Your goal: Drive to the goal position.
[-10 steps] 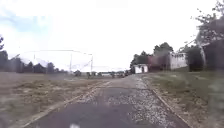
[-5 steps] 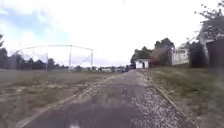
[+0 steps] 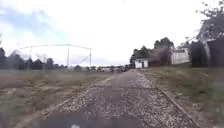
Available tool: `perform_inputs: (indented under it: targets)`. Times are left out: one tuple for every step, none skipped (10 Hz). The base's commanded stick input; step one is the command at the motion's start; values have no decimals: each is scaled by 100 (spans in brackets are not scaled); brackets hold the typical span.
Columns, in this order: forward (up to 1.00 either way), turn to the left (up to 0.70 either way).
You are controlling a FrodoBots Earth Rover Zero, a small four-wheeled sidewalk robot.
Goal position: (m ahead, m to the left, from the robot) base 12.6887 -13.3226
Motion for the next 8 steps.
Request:
perform_inputs:
  targets:
    - [60, -14]
    - [60, -14]
    - [60, -14]
    - [60, -14]
    - [60, -14]
    - [60, -14]
    - [60, -14]
    - [60, -14]
